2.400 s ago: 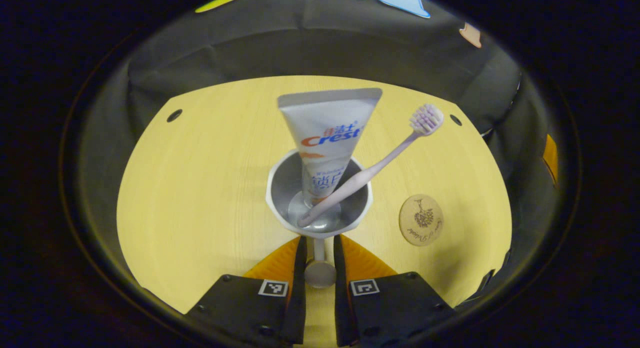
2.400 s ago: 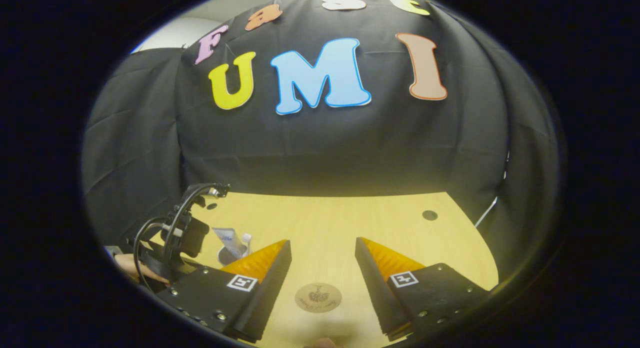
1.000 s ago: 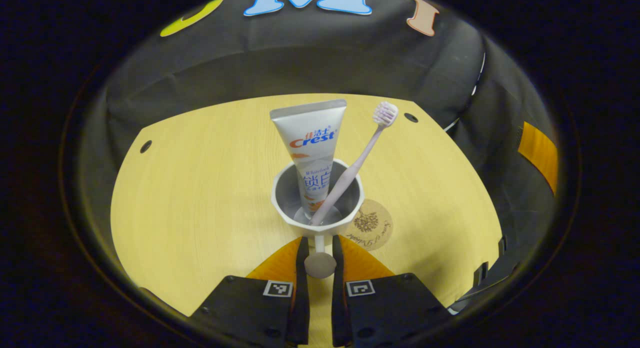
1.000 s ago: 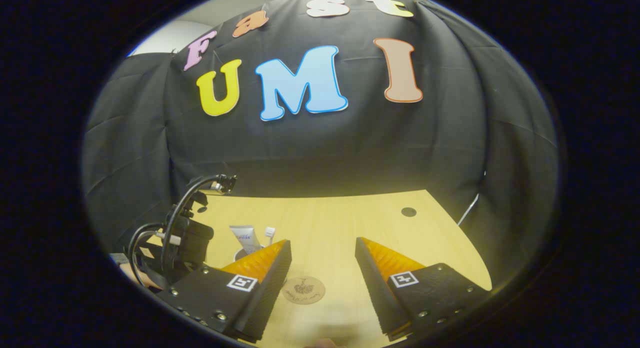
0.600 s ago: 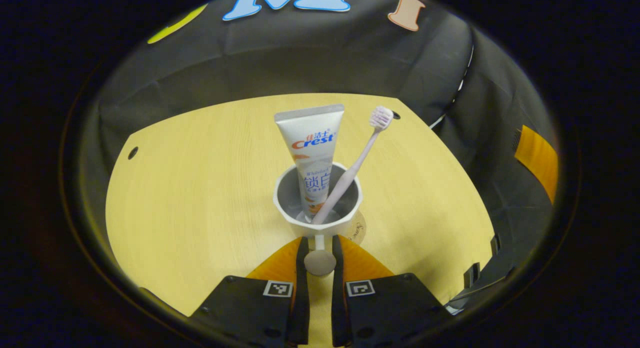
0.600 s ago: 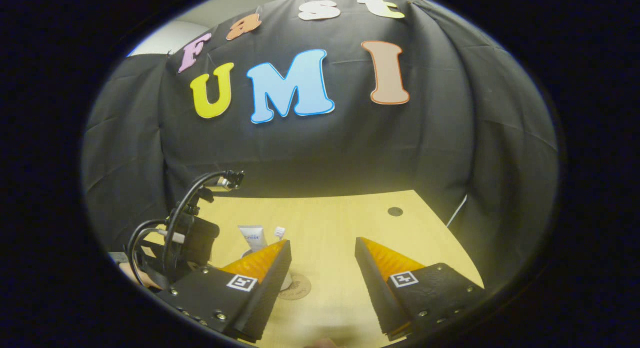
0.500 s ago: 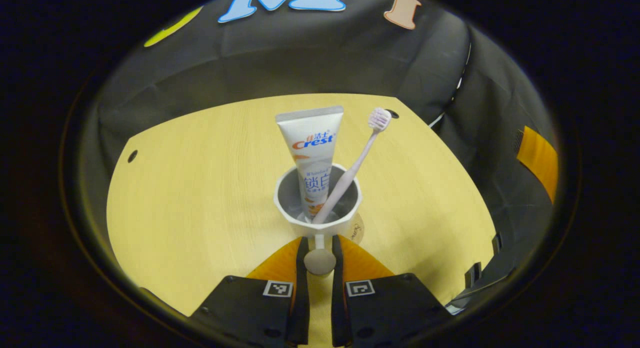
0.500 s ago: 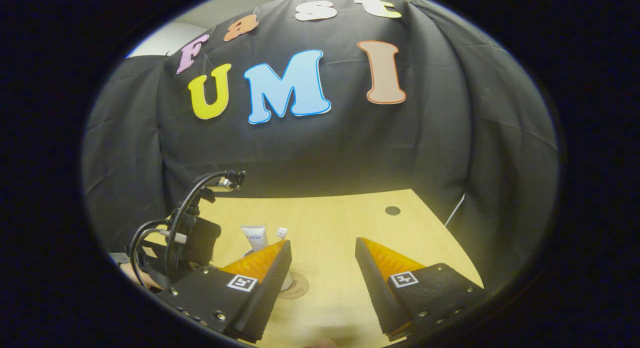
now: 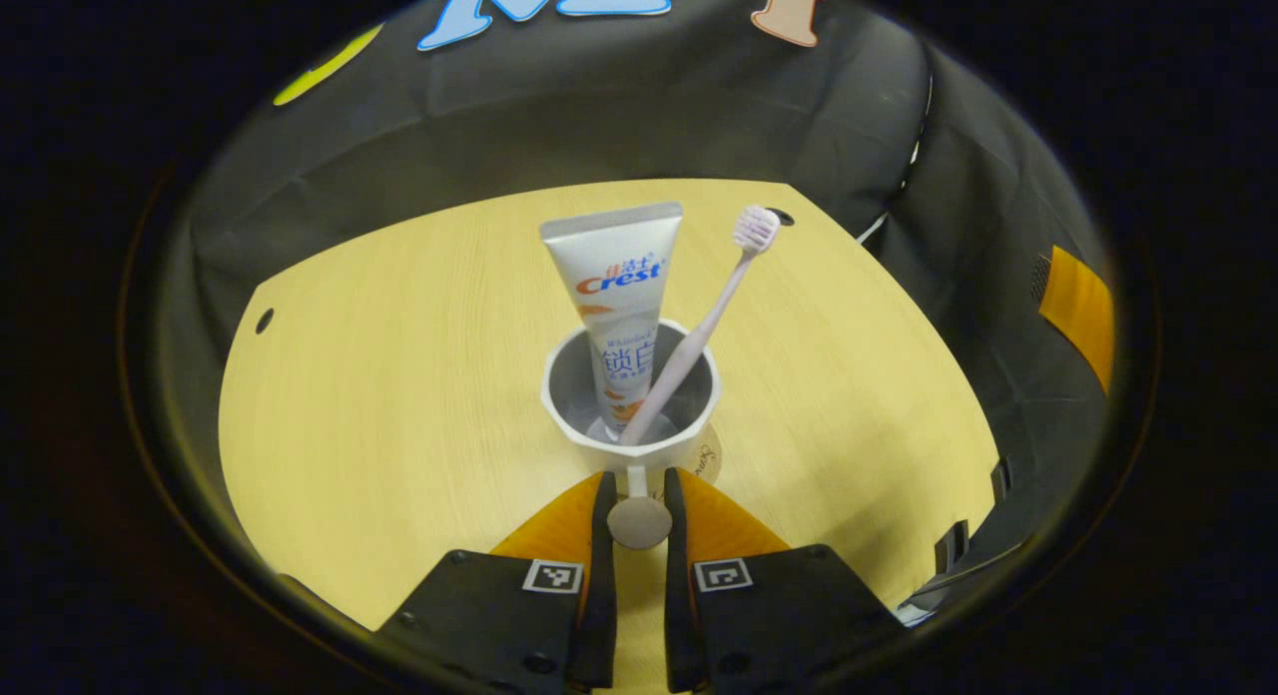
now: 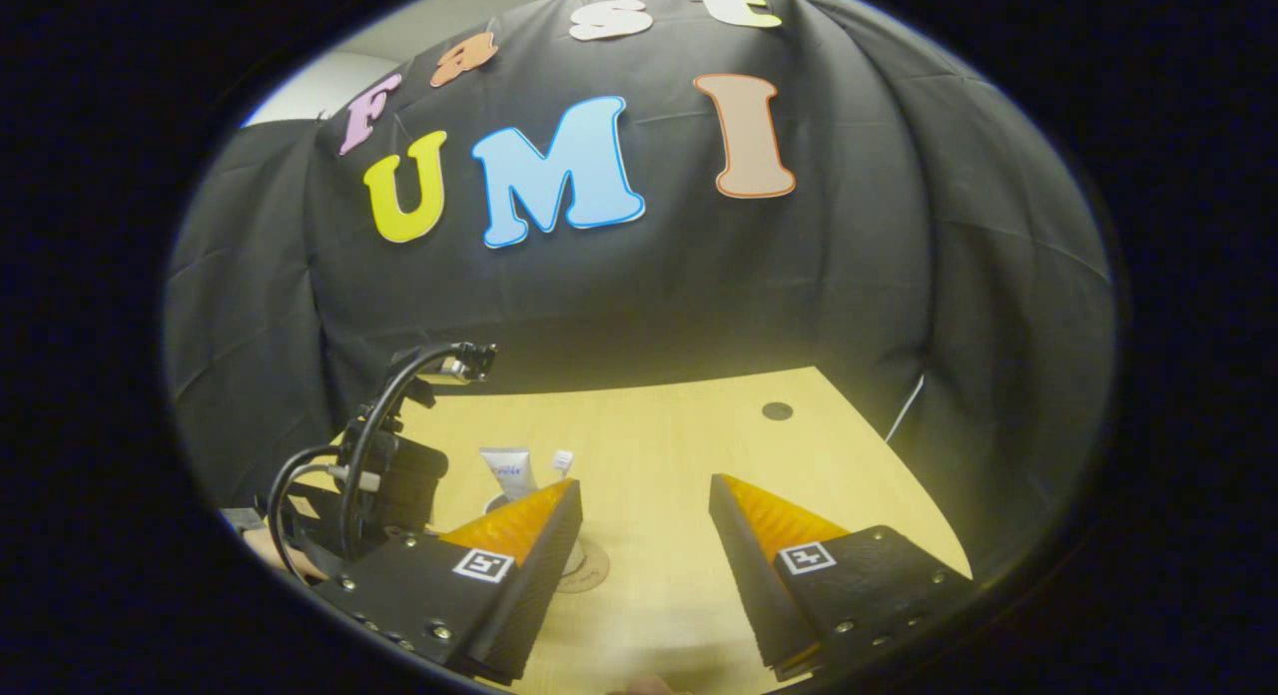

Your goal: Put the toothbrush and toothpaste on the desktop into the cup, then pick up the cup and place it on the coaster on the desktop.

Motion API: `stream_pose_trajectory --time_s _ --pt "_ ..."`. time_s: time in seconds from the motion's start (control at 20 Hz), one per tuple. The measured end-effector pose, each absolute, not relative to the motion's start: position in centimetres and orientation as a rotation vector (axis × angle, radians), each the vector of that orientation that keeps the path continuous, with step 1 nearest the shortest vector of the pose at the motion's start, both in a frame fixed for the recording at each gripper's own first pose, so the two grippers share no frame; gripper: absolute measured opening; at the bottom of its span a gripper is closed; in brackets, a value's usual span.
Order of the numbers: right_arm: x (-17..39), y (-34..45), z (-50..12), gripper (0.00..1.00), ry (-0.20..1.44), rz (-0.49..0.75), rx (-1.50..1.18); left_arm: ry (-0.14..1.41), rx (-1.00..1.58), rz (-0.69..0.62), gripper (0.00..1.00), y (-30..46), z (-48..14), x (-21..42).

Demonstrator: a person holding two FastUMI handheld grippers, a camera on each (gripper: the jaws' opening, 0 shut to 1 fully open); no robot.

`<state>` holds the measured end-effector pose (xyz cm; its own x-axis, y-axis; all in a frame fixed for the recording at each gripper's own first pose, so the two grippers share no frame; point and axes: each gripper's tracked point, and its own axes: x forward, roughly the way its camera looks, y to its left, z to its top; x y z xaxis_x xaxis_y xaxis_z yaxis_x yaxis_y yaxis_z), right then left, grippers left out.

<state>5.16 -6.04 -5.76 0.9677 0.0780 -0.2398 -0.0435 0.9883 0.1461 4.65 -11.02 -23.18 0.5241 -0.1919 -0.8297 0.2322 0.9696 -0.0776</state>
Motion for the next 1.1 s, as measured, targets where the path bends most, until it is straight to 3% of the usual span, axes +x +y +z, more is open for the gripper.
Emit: stream_pose_trajectory --time_s 0.35,0.5,0.55,0.6,0.8,1.1 --pt "4.8 -6.1 -5.9 0.81 0.253 0.066 0.128 1.005 -0.016 -0.276 0.41 -12.6 -23.6 3.8" --pt "4.8 -6.0 -5.8 0.81 0.249 0.069 0.132 0.979 -0.013 -0.269 0.67 -12.1 -23.1 4.3" --pt "4.8 -5.9 -5.8 0.81 0.248 0.071 0.132 0.976 -0.015 -0.267 0.68 -12.0 -22.8 4.4" --pt "4.8 -5.8 -5.7 0.81 0.247 0.074 0.131 0.969 -0.016 -0.262 0.75 -11.8 -22.6 4.4" --pt "4.6 -5.0 -5.1 0.81 0.236 0.101 0.126 0.939 -0.046 -0.262 0.82 -12.2 -21.4 4.2" --pt "3.7 -4.2 -3.9 0.81 0.208 0.151 0.103 0.854 -0.082 -0.237 0.83 -11.9 -18.4 3.8"
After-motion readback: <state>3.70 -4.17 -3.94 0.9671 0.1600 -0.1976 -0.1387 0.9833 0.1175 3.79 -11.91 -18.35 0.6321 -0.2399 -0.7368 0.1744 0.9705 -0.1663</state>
